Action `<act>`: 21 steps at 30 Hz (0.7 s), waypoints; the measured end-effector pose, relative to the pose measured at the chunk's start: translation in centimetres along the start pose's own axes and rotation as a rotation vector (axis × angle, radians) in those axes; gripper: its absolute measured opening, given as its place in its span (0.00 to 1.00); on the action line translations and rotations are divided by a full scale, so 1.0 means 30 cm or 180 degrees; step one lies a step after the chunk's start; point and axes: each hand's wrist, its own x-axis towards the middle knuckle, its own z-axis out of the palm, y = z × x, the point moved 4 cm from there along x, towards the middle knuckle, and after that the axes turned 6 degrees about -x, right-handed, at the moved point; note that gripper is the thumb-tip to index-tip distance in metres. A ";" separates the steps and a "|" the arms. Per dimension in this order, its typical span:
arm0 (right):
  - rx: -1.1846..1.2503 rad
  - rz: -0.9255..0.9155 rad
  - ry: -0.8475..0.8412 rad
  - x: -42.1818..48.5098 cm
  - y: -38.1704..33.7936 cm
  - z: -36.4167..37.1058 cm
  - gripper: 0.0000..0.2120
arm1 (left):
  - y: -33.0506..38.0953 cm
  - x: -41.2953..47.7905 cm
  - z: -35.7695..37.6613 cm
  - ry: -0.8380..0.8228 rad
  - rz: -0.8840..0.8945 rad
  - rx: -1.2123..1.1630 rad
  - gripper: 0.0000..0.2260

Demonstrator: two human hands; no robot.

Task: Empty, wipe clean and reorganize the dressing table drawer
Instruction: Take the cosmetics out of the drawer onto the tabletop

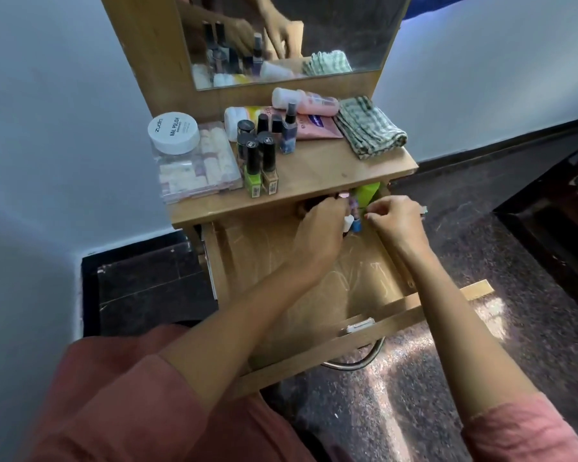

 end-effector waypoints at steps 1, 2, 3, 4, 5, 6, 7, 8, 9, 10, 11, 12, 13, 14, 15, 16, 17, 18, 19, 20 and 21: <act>-0.0055 0.0058 -0.0071 0.006 0.018 0.020 0.09 | -0.018 0.002 0.021 0.0007 -0.0061 0.0005 0.08; -0.0116 0.0079 -0.0128 0.013 0.030 0.037 0.09 | -0.035 0.004 0.040 0.0031 -0.0111 -0.0019 0.09; -0.0167 0.0084 -0.0168 0.018 0.038 0.051 0.09 | -0.047 0.009 0.058 0.0056 -0.0156 -0.0072 0.10; -0.0184 0.0099 -0.0193 0.023 0.042 0.062 0.10 | -0.057 0.013 0.073 0.0081 -0.0194 -0.0132 0.10; -0.0167 0.0121 -0.0194 0.026 0.044 0.070 0.10 | -0.062 0.019 0.087 0.0104 -0.0217 -0.0188 0.11; -0.0150 0.0150 -0.0177 0.030 0.046 0.077 0.10 | -0.065 0.024 0.099 0.0127 -0.0222 -0.0227 0.11; -0.0155 0.0178 -0.0160 0.034 0.048 0.083 0.11 | -0.068 0.029 0.110 0.0139 -0.0220 -0.0237 0.12; -0.0189 0.0208 -0.0162 0.040 0.050 0.091 0.11 | -0.069 0.034 0.119 0.0137 -0.0218 -0.0207 0.12; -0.0246 0.0237 -0.0186 0.045 0.053 0.100 0.11 | -0.070 0.038 0.127 0.0127 -0.0224 -0.0157 0.13; -0.0301 0.0264 -0.0212 0.051 0.056 0.109 0.12 | -0.071 0.042 0.133 0.0112 -0.0232 -0.0120 0.14; -0.0335 0.0289 -0.0224 0.057 0.057 0.116 0.12 | -0.071 0.046 0.137 0.0099 -0.0234 -0.0106 0.14; -0.0343 0.0318 -0.0224 0.061 0.057 0.121 0.11 | -0.069 0.049 0.140 0.0091 -0.0232 -0.0098 0.14; -0.0334 0.0352 -0.0224 0.063 0.055 0.125 0.11 | -0.069 0.051 0.141 0.0091 -0.0227 -0.0081 0.13; -0.0326 0.0389 -0.0225 0.065 0.053 0.129 0.11 | -0.068 0.052 0.140 0.0096 -0.0217 -0.0057 0.13; -0.0333 0.0440 -0.0233 0.064 0.051 0.133 0.11 | -0.067 0.053 0.139 0.0102 -0.0203 -0.0042 0.12; -0.0362 0.0497 -0.0240 0.064 0.049 0.136 0.11 | -0.066 0.054 0.137 0.0108 -0.0186 -0.0031 0.12; -0.0400 0.0554 -0.0248 0.062 0.047 0.138 0.11 | -0.063 0.053 0.134 0.0119 -0.0171 -0.0014 0.11; -0.0425 0.0593 -0.0247 0.062 0.046 0.140 0.11 | -0.060 0.053 0.131 0.0127 -0.0156 0.0017 0.11; -0.0425 0.0618 -0.0245 0.061 0.046 0.142 0.11 | -0.057 0.052 0.129 0.0132 -0.0139 0.0058 0.12; -0.0398 0.0617 -0.0246 0.060 0.045 0.144 0.11 | -0.054 0.051 0.126 0.0137 -0.0126 0.0096 0.12; -0.0353 0.0604 -0.0252 0.059 0.045 0.145 0.11 | -0.052 0.050 0.125 0.0135 -0.0122 0.0118 0.13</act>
